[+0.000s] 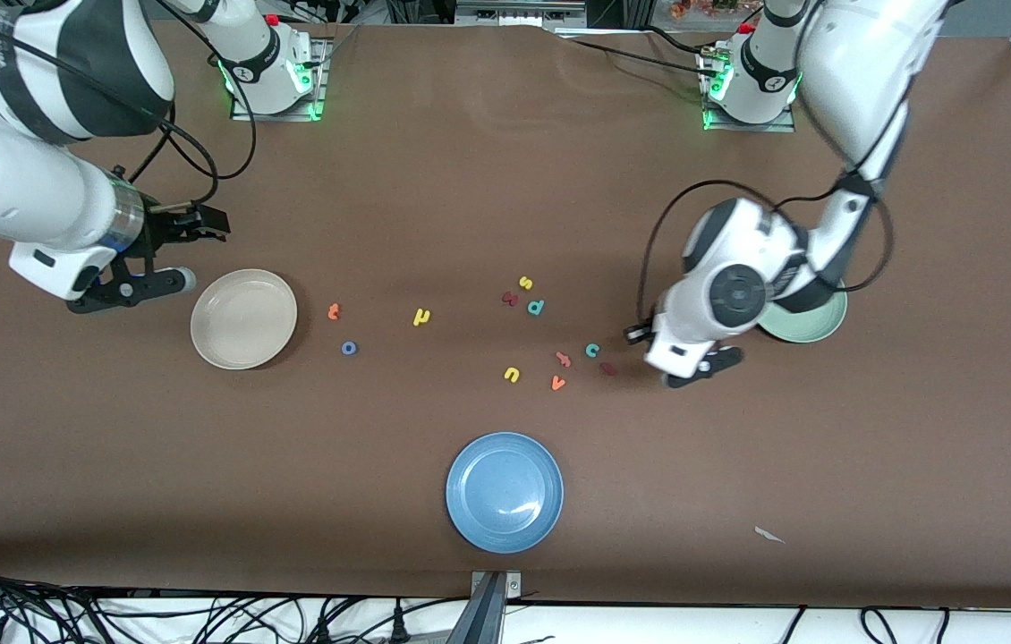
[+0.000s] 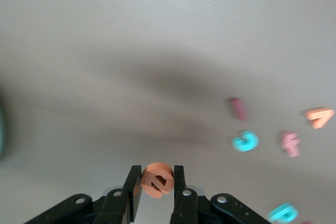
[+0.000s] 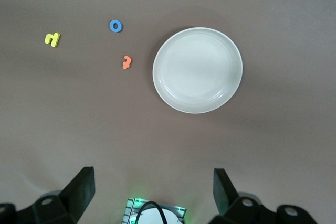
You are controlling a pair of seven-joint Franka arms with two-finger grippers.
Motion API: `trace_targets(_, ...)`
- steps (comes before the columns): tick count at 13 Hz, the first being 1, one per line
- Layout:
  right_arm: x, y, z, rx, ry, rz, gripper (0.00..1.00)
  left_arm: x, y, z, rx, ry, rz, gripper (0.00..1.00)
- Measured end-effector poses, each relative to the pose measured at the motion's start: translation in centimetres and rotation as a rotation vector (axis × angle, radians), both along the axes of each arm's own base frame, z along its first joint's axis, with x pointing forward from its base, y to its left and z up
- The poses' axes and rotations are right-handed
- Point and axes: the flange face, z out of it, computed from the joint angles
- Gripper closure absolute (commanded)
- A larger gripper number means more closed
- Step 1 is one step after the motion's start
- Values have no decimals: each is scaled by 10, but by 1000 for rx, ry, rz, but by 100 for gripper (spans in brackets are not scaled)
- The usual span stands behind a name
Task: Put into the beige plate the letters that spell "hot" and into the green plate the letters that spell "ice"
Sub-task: 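Drop the e on the green plate while the right gripper reaches letters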
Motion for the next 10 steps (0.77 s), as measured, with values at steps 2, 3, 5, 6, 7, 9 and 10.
trace_targets(2, 4, 11, -4, 16, -41, 16, 0, 3, 57, 29, 0, 57, -67, 100)
trace_targets(3, 5, 19, -11, 29, -68, 27, 0, 2, 84, 32, -8, 89, -96, 100)
trace_targets(5, 3, 35, -41, 51, -119, 51, 0, -1, 135, 22, -41, 154, -147, 100)
trace_targets(6, -1, 39, -60, 55, -126, 58, 0, -7, 159, 9, -61, 184, -164, 100)
trace_targets(7, -6, 37, -79, 53, -115, 60, 0, -14, 181, -6, -81, 211, -173, 100)
trace_targets(9, -13, 37, -104, 59, -109, 78, 0, -28, 214, -37, -115, 224, -177, 100)
trace_targets(10, -16, 42, -113, 66, -122, 87, 0, -36, 223, -52, -127, 224, -180, 95)
